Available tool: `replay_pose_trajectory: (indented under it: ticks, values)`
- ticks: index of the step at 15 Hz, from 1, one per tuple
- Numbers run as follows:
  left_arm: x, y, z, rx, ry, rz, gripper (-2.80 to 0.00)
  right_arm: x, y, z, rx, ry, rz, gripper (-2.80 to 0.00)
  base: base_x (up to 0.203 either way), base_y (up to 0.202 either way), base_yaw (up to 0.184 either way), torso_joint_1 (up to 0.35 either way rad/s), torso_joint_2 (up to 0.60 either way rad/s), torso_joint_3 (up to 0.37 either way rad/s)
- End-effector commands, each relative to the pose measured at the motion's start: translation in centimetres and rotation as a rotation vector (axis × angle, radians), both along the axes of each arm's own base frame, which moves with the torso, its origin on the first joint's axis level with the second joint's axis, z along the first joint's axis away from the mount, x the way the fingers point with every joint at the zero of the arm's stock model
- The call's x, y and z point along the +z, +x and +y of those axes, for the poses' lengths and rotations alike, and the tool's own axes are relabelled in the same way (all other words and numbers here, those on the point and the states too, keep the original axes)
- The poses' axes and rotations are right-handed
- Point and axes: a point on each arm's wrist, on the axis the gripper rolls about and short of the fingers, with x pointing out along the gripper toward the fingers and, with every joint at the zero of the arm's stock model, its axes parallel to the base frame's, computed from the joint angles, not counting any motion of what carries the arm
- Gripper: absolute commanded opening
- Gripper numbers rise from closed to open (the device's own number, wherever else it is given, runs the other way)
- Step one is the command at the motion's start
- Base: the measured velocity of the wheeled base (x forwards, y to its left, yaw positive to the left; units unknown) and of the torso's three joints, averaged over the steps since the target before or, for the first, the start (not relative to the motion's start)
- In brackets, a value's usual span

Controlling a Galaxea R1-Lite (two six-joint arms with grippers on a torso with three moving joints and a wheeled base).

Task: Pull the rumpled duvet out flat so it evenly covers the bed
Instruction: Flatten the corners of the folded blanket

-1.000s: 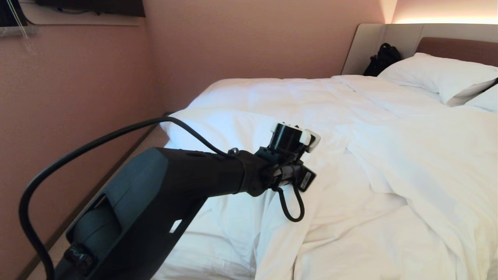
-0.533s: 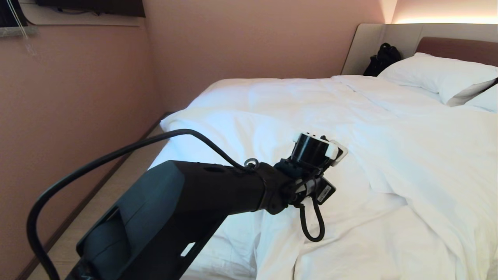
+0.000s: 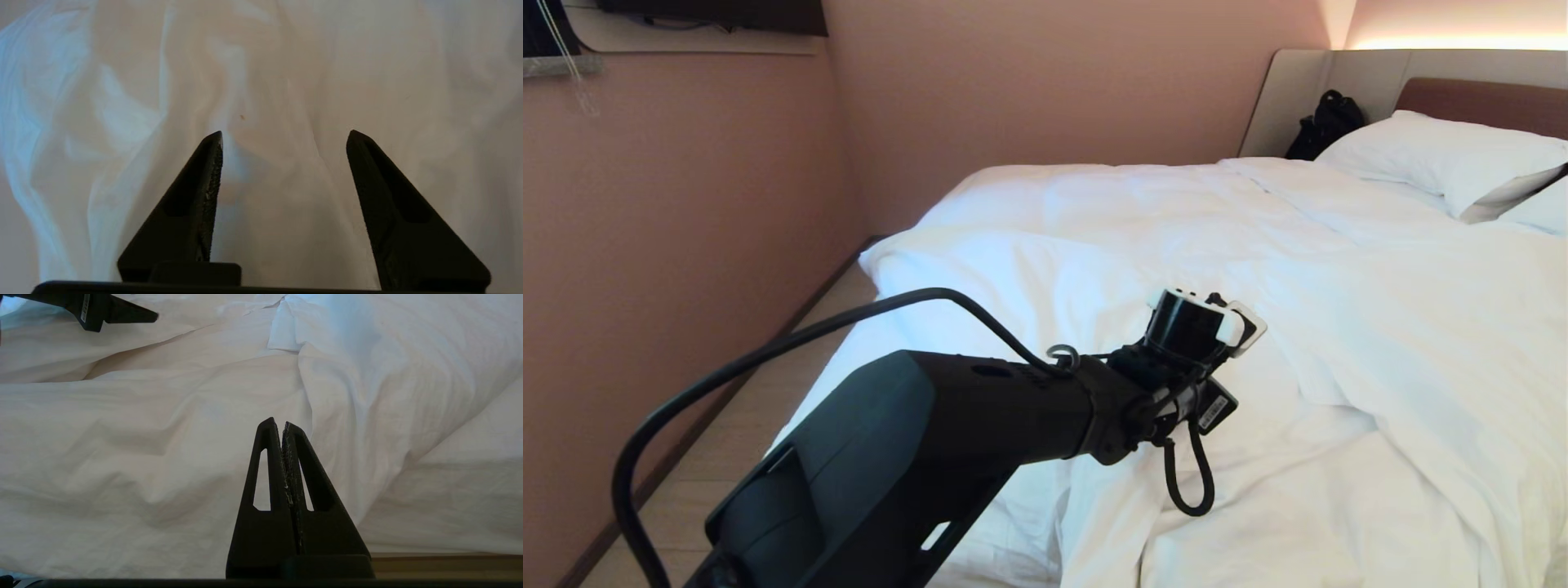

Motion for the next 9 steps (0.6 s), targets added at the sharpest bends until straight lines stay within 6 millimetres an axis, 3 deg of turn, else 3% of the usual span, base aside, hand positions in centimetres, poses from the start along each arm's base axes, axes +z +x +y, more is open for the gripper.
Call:
replay_pose_trajectory:
  ticks: [1,3,9]
  values:
    - [-2.2,0.4,-0.4,-0.004,0.033,0.013,0.0,0.0,0.0,0.0,0.0,-0.001,0.0,-2.8,0.0,0.0,0.0,0.0,0.0,0.0]
    - [-3.9,0.5,-0.9,-0.008,0.053,0.02,0.0,0.0,0.0,0.0,0.0,-0.001,0.0,-2.8,0.0,0.0,0.0,0.0,0.0,0.0]
    - [-6.2,0.2,-1.7,-0.035,0.121,-0.011,0.0,0.0,0.0,0.0,0.0,-0.001,0.0,-2.8,0.0,0.0,0.0,0.0,0.0,0.0]
